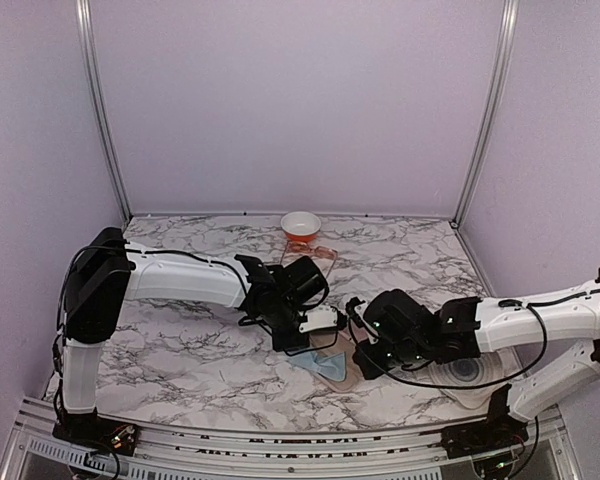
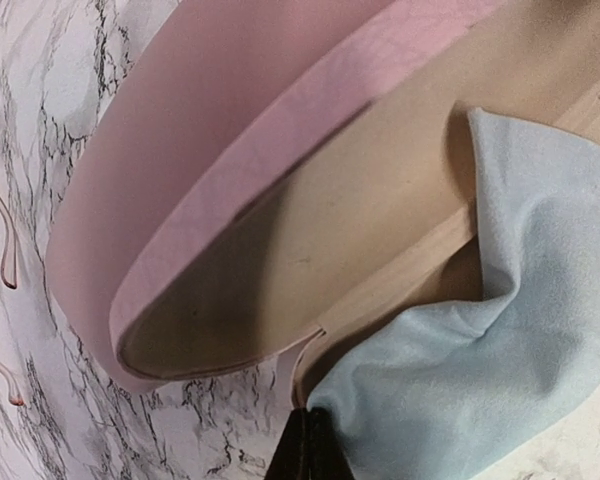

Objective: Organize the sunglasses
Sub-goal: Adjust the folded cleaning cloth on the sunglasses case.

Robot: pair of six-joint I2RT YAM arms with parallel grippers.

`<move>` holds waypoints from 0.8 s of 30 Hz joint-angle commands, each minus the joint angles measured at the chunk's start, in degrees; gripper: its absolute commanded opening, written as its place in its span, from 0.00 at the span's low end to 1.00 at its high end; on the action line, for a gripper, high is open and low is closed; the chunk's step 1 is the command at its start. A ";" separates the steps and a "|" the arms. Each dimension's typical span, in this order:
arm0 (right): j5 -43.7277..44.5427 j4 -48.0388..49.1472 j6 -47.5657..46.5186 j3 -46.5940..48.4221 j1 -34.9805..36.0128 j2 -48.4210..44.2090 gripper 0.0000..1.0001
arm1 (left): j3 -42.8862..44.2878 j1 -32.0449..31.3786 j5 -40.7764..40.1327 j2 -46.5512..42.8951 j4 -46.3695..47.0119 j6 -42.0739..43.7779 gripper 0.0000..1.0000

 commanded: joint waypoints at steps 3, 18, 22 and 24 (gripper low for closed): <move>-6.32 6.24 0.54 1.39 -0.80 2.48 0.08 | -0.87 -0.08 1.54 -0.14 1.14 -1.47 0.00; 3.46 4.66 9.30 5.23 -0.93 10.75 0.18 | -4.47 -0.44 5.36 -2.70 2.22 -6.92 0.00; 4.59 5.41 10.45 5.71 -0.98 10.51 0.18 | -3.92 -0.81 5.61 -2.95 2.44 -8.14 0.00; 4.77 6.30 10.13 5.26 -0.98 9.01 0.19 | -3.26 -0.90 5.74 -3.09 2.43 -9.04 0.00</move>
